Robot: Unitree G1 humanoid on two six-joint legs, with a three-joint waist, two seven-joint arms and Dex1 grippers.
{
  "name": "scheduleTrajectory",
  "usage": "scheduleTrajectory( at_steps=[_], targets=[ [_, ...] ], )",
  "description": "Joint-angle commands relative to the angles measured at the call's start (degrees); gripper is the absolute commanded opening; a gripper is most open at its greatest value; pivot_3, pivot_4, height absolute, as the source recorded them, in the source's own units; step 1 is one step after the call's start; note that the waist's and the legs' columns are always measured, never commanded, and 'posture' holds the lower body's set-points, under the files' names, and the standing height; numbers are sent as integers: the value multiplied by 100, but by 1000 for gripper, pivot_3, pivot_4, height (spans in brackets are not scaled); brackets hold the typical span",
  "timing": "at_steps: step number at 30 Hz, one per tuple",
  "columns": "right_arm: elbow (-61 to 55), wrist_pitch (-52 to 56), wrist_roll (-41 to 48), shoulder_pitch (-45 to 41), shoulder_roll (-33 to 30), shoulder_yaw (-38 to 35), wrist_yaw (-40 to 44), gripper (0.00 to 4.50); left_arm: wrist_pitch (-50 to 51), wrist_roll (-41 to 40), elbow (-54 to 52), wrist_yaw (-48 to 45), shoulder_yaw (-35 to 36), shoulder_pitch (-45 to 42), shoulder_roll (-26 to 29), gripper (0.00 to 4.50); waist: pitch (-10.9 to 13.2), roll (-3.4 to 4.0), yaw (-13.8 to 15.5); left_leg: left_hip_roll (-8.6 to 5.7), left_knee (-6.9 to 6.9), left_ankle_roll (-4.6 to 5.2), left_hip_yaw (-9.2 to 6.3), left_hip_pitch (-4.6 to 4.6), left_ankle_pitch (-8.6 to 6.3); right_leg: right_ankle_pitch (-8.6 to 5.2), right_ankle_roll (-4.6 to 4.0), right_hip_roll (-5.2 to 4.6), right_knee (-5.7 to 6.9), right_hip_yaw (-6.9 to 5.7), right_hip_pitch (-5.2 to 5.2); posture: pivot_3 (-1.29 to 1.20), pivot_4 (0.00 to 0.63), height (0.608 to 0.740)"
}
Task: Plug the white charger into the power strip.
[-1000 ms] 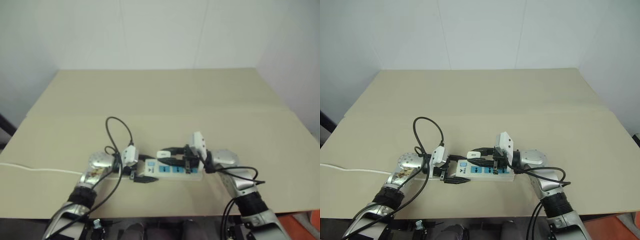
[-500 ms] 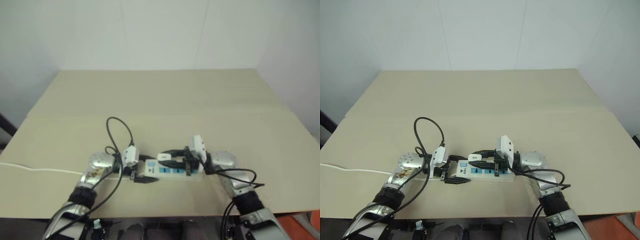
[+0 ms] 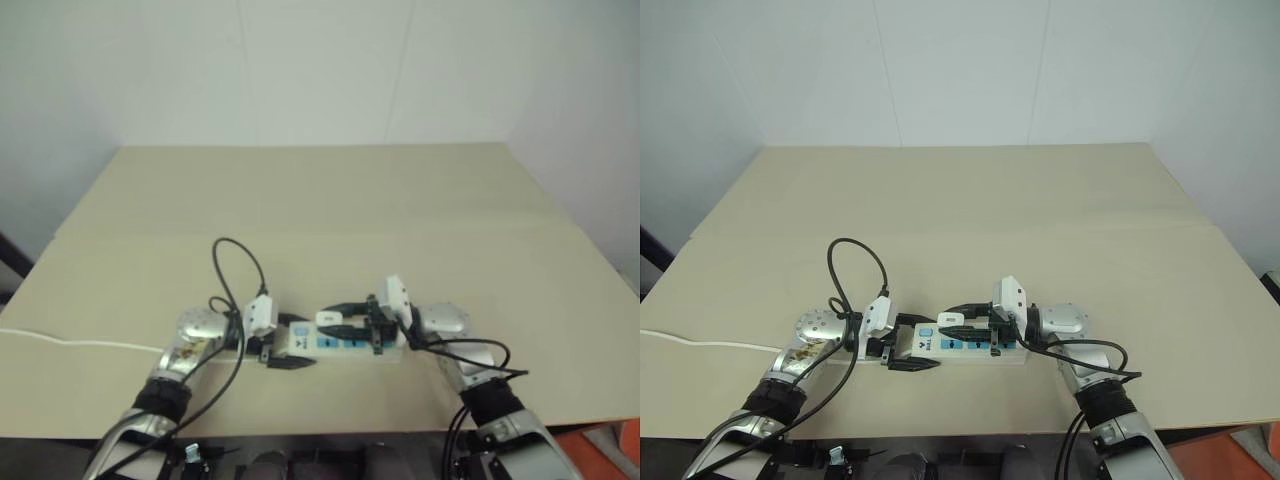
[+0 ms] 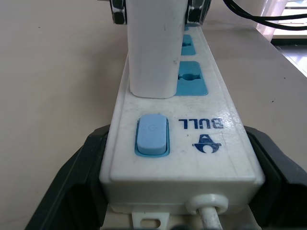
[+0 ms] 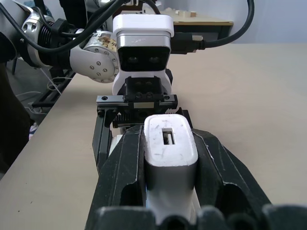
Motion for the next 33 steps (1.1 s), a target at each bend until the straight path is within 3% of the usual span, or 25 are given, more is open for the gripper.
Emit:
scheduleTrajectory(
  at_steps=[1, 5, 10, 18, 22, 26, 33],
  targets=[
    [518, 445, -473, 241, -311, 231, 138, 1482, 45, -20, -124, 45, 161, -6, 237, 3309, 0, 0, -1, 1, 0, 0, 0, 0, 0, 0, 0, 0, 1, 0, -1, 0, 150, 740],
    [316, 712, -440, 186, -337, 311, 204, 2817, 68, -10, -159, 143, 152, -14, 208, 4500, -1, 0, 4, 1, -2, 0, 0, 0, 0, -1, -1, 1, 1, 0, -2, 0, 150, 740],
    [143, 768, -484, 148, -405, 340, 321, 4481, 99, -30, -167, 175, 136, -18, 201, 4500, -3, -4, 31, 1, 0, -1, -1, -1, 0, -1, -1, 0, -1, -1, 2, 0, 150, 740],
    [-326, 704, -357, 121, -608, -4, 275, 4481, 897, -561, -894, -226, 457, -20, 695, 4500, -1, -4, 27, 2, -5, -3, -1, -11, -2, -2, 0, 1, -3, -1, -9, 0, 150, 740],
    [-1339, 992, 159, 348, -1294, -611, 417, 4481, 1532, -1044, -1494, -616, 753, 94, 1355, 4500, 9, -2, 34, 4, -4, -4, -3, -32, -3, -4, 1, -1, -4, -2, -26, 0, 150, 740],
    [-1962, 1285, 591, 646, -1985, -1271, 478, 4481, 1787, -1264, -1828, -667, 1010, 246, 1725, 4500, 10, 0, 16, 3, 2, -5, 1, -104, -2, -3, -1, -5, 10, 5, -111, 0, 150, 740],
    [-2238, 1830, 1251, 949, -3083, -2509, 657, 4481, 1994, -1460, -1973, -626, 1517, 409, 2210, 4500, 30, 0, 6, 6, -2, -5, 5, -112, -2, -1, -6, -1, 6, 1, -118, 0, 150, 740]
  ],
)
